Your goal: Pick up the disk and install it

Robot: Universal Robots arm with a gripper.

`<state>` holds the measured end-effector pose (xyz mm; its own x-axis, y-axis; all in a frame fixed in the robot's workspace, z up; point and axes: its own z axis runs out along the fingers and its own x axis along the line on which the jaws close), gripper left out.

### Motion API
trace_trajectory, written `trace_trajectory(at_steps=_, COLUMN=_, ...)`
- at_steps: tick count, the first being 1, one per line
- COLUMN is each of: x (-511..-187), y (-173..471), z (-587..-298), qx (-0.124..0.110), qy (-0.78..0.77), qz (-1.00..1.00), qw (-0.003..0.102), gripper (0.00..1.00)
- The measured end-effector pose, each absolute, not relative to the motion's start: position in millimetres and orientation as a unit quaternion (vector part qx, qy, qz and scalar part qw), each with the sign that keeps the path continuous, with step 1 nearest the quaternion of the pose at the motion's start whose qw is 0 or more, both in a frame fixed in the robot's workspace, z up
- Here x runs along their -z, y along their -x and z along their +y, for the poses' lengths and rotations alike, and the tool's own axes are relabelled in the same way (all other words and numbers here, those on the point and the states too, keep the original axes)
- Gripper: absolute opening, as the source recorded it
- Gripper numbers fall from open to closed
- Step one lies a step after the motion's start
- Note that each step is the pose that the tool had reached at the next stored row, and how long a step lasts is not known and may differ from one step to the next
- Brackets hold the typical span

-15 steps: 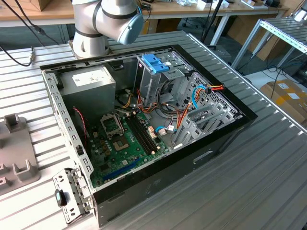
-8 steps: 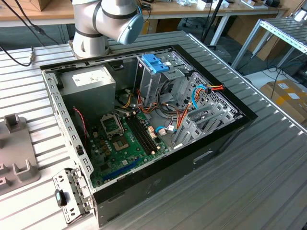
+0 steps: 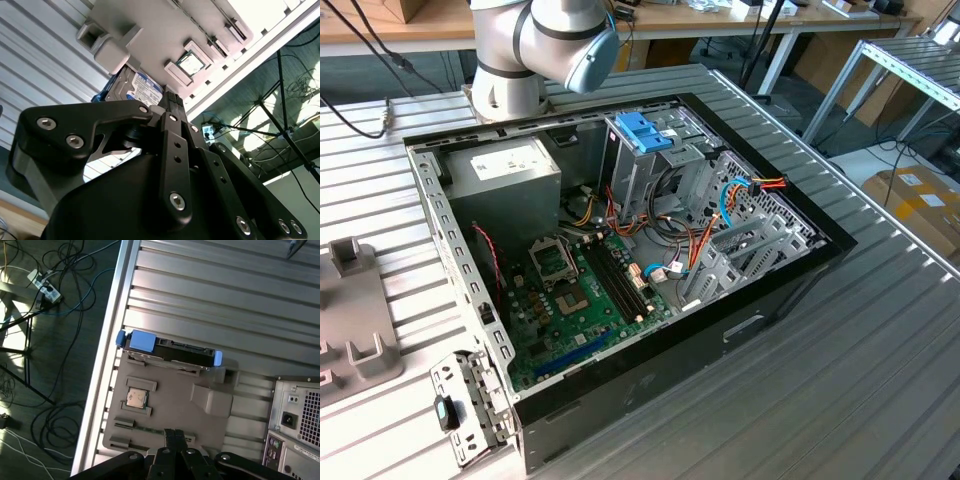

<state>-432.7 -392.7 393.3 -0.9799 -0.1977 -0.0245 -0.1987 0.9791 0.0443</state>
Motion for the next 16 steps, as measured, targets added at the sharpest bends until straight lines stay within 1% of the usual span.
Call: trace_trajectory(at_steps=16, x=-393.3, y=432.7, z=-392.7, qx=-0.023, qy=0.121, qz=0.992, qw=0.009, gripper=0.11)
